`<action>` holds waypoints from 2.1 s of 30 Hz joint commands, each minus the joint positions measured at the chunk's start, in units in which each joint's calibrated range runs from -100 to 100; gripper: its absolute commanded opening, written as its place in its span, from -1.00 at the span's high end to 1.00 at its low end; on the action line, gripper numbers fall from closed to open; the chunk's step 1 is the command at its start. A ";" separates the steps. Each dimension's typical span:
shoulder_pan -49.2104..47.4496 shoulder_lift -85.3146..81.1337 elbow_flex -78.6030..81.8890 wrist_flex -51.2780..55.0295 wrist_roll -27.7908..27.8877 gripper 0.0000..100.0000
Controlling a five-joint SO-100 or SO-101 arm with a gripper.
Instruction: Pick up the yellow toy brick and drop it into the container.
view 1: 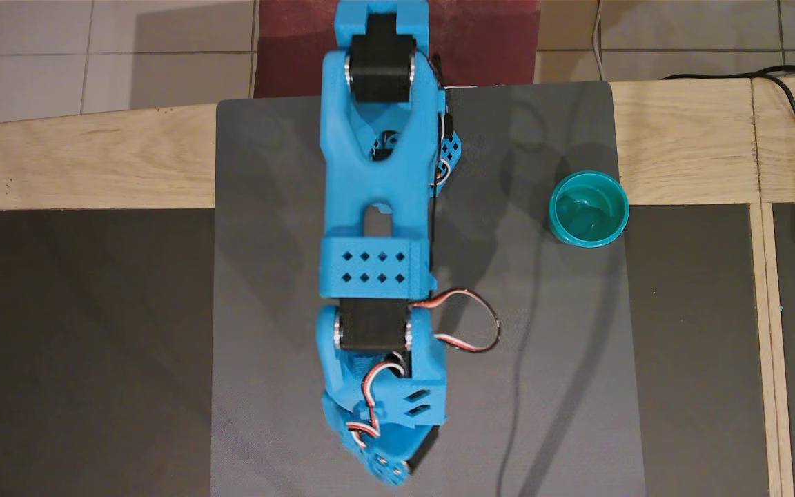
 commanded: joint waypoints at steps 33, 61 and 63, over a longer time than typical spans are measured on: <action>-0.14 1.80 21.14 -16.23 12.89 1.00; 2.34 11.84 20.69 -27.42 16.39 0.55; 2.42 11.84 20.69 -27.42 16.39 0.53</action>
